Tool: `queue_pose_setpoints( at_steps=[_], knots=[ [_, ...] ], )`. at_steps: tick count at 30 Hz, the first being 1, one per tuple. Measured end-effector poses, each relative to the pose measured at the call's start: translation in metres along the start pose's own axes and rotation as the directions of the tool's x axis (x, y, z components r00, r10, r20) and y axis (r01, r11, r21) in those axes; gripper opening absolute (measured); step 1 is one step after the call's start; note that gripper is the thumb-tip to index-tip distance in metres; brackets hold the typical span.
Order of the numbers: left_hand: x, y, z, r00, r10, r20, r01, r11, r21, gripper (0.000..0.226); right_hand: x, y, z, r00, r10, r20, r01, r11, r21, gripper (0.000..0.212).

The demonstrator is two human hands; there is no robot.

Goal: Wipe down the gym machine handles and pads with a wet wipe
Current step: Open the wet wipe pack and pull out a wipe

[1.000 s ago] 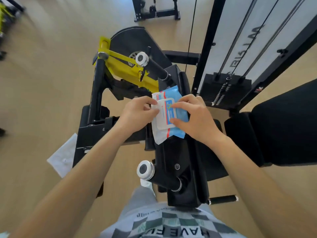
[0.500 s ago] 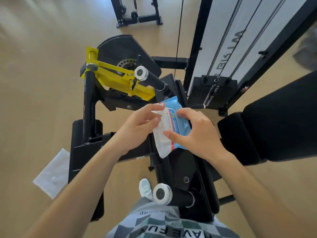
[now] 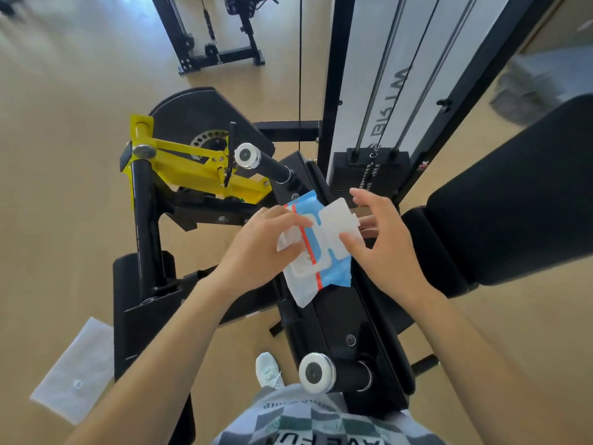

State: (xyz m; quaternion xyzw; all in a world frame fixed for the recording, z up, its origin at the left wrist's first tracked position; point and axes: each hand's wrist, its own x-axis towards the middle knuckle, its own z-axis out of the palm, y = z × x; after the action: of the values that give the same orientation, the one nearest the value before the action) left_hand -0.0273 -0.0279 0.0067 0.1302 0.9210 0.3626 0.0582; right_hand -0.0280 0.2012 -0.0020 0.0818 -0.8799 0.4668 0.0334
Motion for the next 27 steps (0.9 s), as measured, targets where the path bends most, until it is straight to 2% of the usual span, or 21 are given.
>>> queue_pose_setpoints(
  at_steps=[4, 6, 9, 13, 19, 24, 27],
  knots=[
    [0.001, 0.003, 0.003, 0.999, 0.028, -0.028, -0.025, 0.996, 0.091, 0.043, -0.003, 0.017, 0.006, 0.989, -0.145, -0.039, 0.130, 0.957, -0.260, 0.041],
    [0.000, 0.001, 0.005, 0.999, 0.023, -0.030, -0.020, 0.994, 0.103, 0.041, -0.003, 0.016, 0.008, 0.970, -0.244, -0.010, 0.228, 0.923, -0.310, 0.029],
    [-0.002, -0.006, 0.006, 0.998, 0.056, 0.003, -0.056, 0.995, 0.077, 0.033, -0.005, 0.010, 0.013, 0.940, -0.324, 0.112, 0.342, 0.896, -0.282, 0.026],
    [-0.002, -0.009, 0.006, 0.996, 0.086, 0.003, -0.086, 0.994, 0.062, 0.035, -0.001, 0.006, 0.013, 0.961, -0.237, 0.143, 0.261, 0.948, -0.181, 0.019],
    [0.001, -0.005, 0.012, 0.986, 0.160, -0.051, -0.144, 0.962, 0.231, 0.036, 0.005, -0.005, 0.013, 0.957, -0.152, 0.248, 0.204, 0.959, -0.197, 0.038],
    [-0.005, -0.007, 0.021, 0.959, 0.264, -0.097, -0.219, 0.917, 0.333, 0.017, 0.004, -0.002, 0.014, 0.962, -0.113, 0.247, 0.166, 0.965, -0.203, 0.042],
    [-0.008, -0.012, 0.025, 0.952, 0.279, -0.130, -0.218, 0.910, 0.351, 0.016, 0.002, -0.002, 0.014, 0.966, -0.098, 0.241, 0.144, 0.972, -0.184, 0.043]
  ],
)
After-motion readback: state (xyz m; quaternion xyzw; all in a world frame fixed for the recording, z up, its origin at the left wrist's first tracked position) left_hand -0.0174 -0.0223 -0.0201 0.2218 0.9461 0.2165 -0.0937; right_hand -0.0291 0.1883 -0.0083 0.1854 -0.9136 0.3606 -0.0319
